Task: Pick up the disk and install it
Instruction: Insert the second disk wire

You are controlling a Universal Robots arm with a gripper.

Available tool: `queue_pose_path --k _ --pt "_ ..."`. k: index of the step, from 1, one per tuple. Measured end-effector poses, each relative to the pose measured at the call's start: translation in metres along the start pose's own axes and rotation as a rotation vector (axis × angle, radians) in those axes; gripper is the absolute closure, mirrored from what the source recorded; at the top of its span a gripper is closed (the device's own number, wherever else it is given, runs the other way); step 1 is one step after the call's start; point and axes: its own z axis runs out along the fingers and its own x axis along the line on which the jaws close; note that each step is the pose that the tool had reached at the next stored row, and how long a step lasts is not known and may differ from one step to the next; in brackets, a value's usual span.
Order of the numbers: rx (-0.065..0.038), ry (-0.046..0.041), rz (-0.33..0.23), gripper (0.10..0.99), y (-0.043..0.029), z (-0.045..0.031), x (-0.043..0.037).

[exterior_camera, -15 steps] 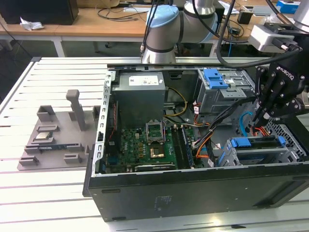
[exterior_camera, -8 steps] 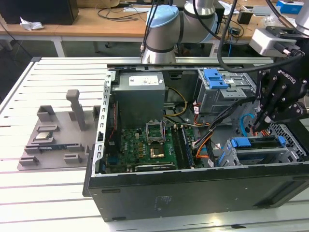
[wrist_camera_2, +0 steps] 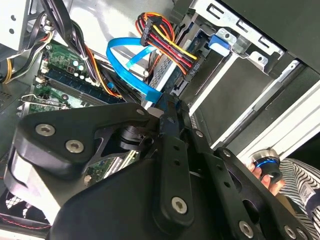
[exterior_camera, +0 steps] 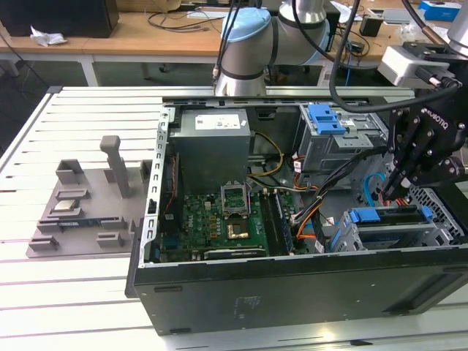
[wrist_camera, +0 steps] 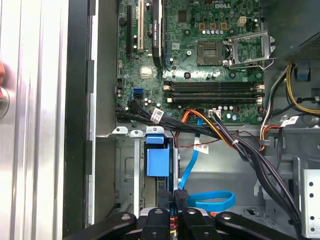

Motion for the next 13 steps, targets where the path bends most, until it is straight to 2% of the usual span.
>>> queue_pose_path --k 11,12,13 --pt "0.0 -0.0003 0.0 0.925 -0.0052 0.0124 0.0073" --pt "0.0 -0.0014 0.0 0.925 -0.0054 0.0139 0.0074" --pt "0.0 -0.0098 -0.001 0.925 -0.0054 0.0143 0.0074"
